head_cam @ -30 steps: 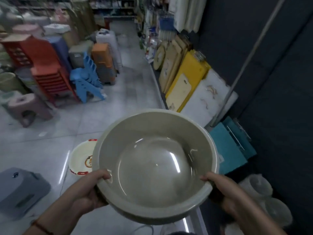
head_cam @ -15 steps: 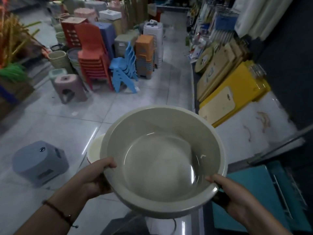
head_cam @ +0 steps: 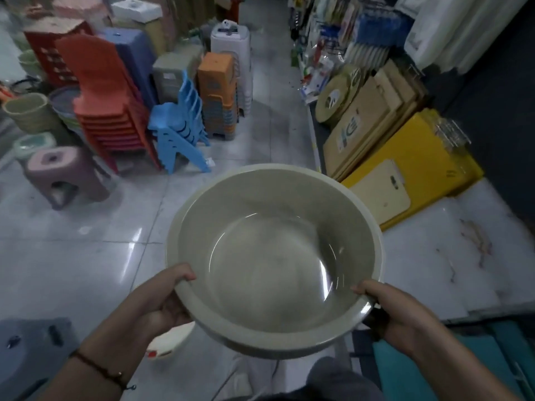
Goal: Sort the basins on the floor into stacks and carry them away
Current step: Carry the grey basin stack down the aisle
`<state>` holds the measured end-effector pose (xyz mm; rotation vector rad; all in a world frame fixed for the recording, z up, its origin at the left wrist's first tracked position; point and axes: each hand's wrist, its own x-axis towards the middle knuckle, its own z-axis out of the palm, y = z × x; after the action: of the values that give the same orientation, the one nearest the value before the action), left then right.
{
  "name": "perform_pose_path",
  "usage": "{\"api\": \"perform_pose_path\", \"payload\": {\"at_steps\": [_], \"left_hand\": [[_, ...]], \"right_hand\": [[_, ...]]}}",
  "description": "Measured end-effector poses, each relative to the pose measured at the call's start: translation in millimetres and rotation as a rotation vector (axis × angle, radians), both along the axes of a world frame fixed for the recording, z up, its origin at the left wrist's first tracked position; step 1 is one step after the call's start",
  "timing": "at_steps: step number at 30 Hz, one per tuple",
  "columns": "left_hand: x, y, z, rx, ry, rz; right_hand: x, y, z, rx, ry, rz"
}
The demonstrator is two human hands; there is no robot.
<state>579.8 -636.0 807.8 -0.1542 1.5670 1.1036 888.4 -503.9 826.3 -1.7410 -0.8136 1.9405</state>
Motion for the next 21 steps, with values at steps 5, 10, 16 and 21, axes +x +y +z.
{"api": "perform_pose_path", "payload": {"at_steps": [5, 10, 16, 21], "left_hand": [[-30, 90, 7, 0.002, 0.015, -0.062], [-40, 199, 1, -0.025, 0.027, -0.111], [-55, 342, 1, -0.061, 0.034, -0.080], [-79, 420, 12, -0.016, -0.031, 0.039]], "right_hand": [[-18, 71, -4, -0.001, 0.020, -0.070], [-25, 167, -22, -0.047, 0.069, -0.154], [-51, 318, -27, -0.076, 0.075, -0.146], [-86, 432, -6, -0.021, 0.059, -0.037]]}}
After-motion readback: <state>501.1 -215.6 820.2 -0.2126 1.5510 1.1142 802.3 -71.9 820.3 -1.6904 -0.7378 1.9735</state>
